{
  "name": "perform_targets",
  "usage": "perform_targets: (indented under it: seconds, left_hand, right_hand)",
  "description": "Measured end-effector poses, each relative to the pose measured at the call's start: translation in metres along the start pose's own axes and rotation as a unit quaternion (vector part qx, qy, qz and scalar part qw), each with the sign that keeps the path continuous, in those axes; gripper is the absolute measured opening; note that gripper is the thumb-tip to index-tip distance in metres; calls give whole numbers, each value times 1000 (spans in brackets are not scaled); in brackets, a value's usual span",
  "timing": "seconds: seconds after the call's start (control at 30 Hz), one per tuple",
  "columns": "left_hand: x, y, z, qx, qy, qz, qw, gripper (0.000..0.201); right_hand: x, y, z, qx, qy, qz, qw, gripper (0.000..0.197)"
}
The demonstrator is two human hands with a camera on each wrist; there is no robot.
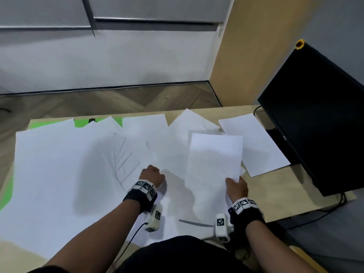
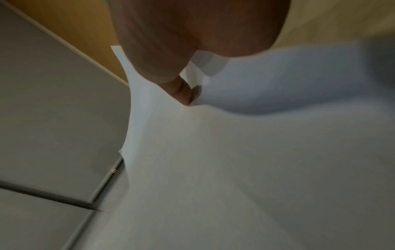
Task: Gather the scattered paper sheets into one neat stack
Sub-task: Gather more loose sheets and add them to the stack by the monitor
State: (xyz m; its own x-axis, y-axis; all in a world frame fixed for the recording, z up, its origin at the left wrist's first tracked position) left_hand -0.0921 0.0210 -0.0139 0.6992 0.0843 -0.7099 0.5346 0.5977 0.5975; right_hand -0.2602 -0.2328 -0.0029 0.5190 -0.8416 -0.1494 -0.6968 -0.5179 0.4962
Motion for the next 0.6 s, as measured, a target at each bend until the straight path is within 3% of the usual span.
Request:
perform_targets:
  seconds: [0.1, 0.3, 0.5, 0.6]
  left_hand:
    - [-1, -10, -16, 59, 74, 92, 991, 65]
    - [-22, -41, -7, 91, 81, 116, 986, 87]
    - [-31, -58, 9, -72, 91, 35, 993, 65]
    - [-35, -64, 11, -3, 77, 51, 996, 42]
  right_hand:
    - [11, 13, 25, -52, -37, -42, 997, 31]
    - [11, 15, 36, -54, -55, -71, 995, 16]
    - [13, 0, 57, -72, -37, -117, 990, 35]
    - [15, 3, 60, -81, -24, -134, 987, 33]
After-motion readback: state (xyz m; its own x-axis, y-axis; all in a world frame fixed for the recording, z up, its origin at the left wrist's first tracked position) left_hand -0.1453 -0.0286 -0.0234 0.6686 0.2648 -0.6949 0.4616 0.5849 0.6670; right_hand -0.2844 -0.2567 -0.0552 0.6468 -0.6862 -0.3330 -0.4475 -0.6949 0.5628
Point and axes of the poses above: each hand's wrist, its own x-axis towards the middle knuckle, its own y-axis out of the back of the hand, z = x × y, the point moved 1 cm from there along x, towards the middle knuckle, and after that the axes turned 15 degrees about y, right-handed, at the moved point
